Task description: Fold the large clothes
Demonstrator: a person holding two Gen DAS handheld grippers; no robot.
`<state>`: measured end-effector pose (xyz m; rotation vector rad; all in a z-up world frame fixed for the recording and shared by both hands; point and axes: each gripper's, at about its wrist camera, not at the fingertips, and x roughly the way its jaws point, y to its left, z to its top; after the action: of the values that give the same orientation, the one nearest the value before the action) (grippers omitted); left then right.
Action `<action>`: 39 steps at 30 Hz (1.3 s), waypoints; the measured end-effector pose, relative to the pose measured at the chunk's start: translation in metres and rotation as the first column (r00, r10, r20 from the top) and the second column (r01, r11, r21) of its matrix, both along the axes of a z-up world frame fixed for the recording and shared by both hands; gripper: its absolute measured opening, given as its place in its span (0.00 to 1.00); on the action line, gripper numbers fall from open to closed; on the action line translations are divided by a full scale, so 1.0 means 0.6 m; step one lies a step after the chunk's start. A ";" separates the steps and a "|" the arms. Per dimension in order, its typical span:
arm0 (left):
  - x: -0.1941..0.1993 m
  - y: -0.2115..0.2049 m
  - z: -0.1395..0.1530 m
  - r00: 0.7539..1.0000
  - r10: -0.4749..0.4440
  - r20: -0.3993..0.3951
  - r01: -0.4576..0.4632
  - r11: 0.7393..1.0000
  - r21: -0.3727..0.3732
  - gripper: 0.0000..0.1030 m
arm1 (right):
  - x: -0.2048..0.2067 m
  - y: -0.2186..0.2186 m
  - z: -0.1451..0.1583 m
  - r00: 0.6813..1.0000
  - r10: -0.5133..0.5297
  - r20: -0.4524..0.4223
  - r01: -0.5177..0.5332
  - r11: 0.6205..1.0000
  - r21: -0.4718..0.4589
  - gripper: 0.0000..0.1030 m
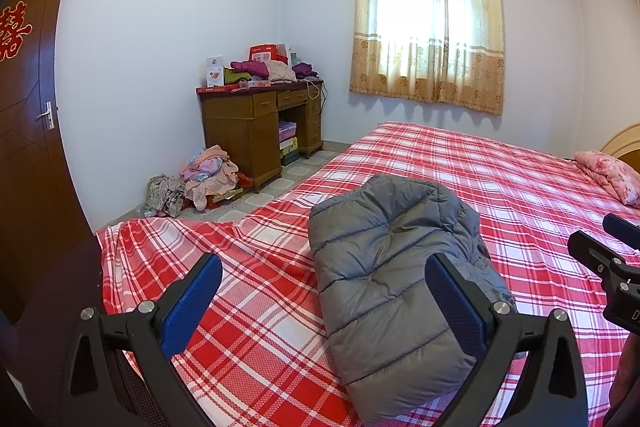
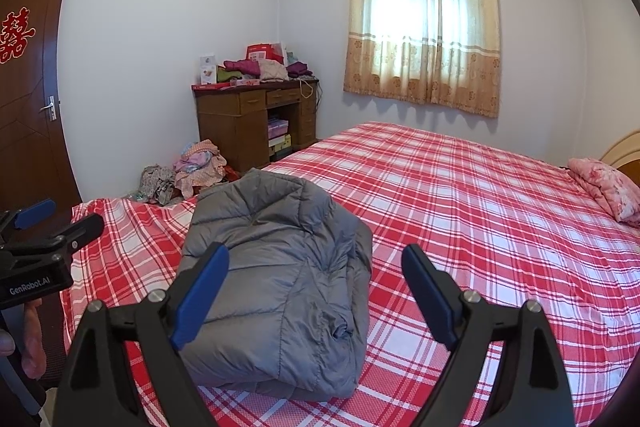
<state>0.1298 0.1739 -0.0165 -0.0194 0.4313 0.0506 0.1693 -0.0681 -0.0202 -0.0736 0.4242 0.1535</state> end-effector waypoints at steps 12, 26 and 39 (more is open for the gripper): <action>0.001 -0.001 -0.001 1.000 -0.003 -0.004 0.003 1.000 0.004 0.99 | -0.003 0.000 -0.002 1.000 0.001 -0.005 -0.001 1.000 0.001 0.88; 0.003 -0.007 -0.003 1.000 -0.026 -0.008 0.027 1.000 0.011 0.99 | -0.007 -0.001 -0.004 1.000 -0.001 0.002 0.001 1.000 0.007 0.88; 0.001 -0.012 -0.003 0.999 -0.036 -0.003 0.036 0.999 0.031 0.99 | -0.008 0.000 -0.003 1.000 0.001 0.005 -0.001 1.000 0.011 0.89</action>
<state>0.1304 0.1670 -0.0185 0.0186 0.4334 0.0219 0.1643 -0.0678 -0.0218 -0.0630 0.4179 0.1565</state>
